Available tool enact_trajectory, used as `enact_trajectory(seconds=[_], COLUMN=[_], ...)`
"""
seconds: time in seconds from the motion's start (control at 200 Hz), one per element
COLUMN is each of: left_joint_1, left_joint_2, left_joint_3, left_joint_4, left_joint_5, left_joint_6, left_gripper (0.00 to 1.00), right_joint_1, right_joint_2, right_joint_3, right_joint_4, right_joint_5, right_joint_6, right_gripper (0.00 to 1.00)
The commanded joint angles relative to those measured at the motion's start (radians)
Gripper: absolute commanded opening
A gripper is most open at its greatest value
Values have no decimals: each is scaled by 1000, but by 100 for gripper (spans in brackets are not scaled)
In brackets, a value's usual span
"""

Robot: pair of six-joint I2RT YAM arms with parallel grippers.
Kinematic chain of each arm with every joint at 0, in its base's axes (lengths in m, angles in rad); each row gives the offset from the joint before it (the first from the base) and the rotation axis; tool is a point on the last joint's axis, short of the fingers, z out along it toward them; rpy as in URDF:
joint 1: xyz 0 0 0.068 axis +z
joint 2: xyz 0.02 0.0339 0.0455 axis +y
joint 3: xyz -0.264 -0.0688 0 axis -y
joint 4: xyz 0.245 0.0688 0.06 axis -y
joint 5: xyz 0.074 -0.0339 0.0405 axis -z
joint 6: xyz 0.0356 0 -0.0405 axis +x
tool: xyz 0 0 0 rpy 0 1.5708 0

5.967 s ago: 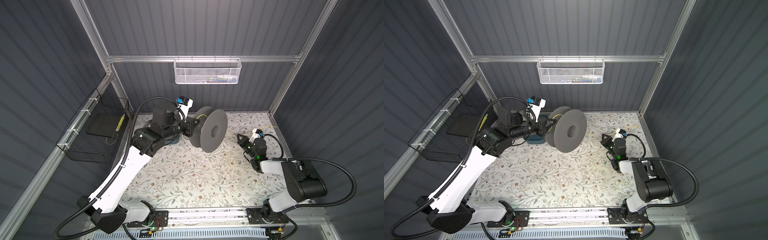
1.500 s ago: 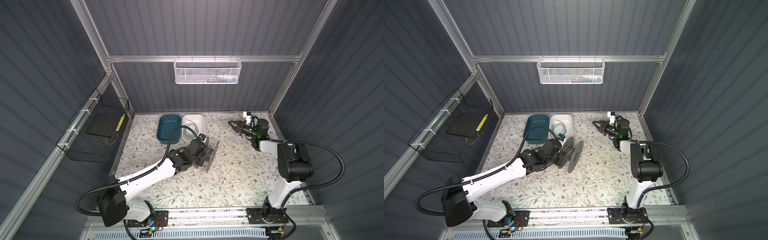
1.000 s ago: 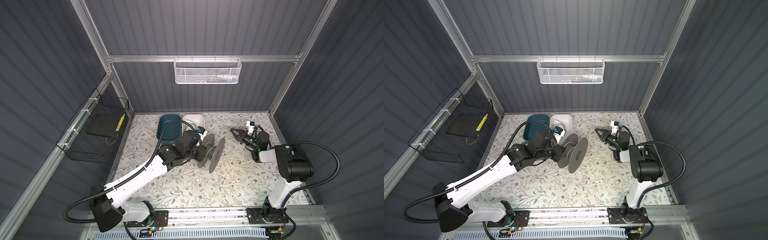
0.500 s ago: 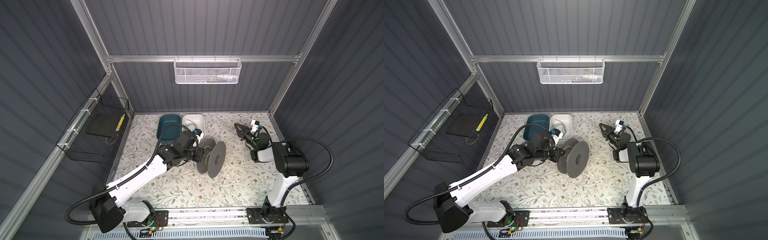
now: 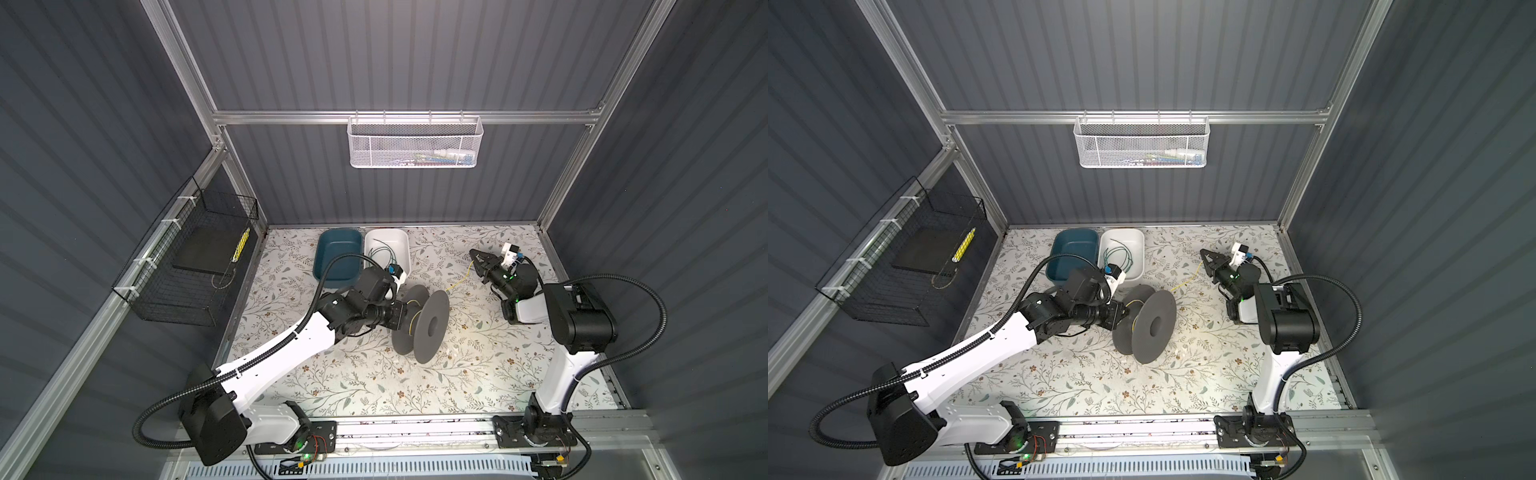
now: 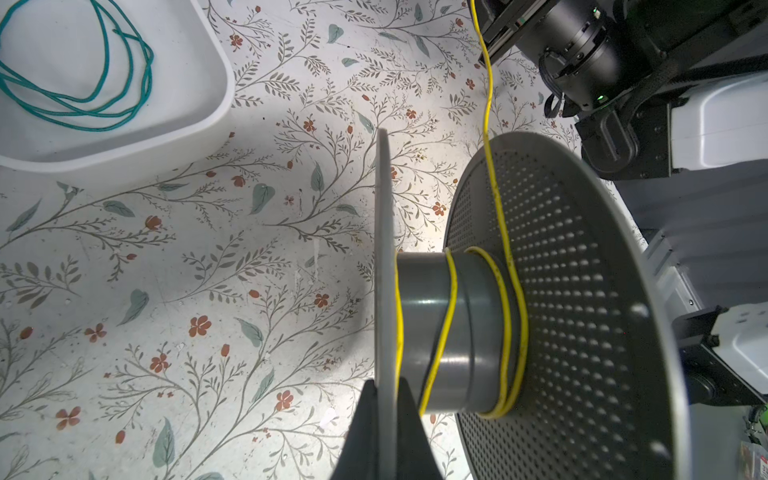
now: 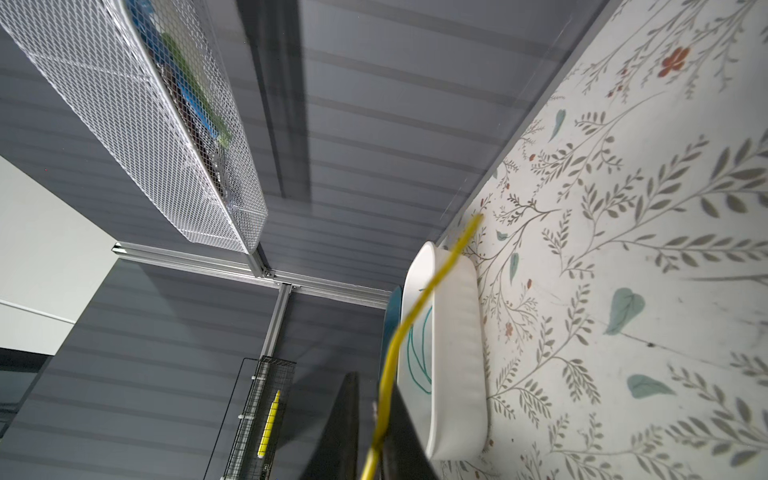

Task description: Wrap the cables

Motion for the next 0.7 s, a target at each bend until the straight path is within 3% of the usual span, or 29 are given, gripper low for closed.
enact_trajectory(seconds=[0.0,0.365,0.695], left_joint_1=[-7,-3,52], left_joint_2=[-34,-126,-82], left_joint_3=[3,14,156], left_joint_4=[6,33,251], left_joint_5=[24,2,-59], left_joint_6=[7,-39,-182], left_gripper=[0,0,0], right_joint_1=[-27,-35,68], right_joint_2=[-19,-63,-67], right_joint_3=[32,36,-233], right_joint_4=[-30,-252,37], right_joint_5=[23,20,151], right_joint_6=[-32,-246,-181], right_gripper=[3,0,0])
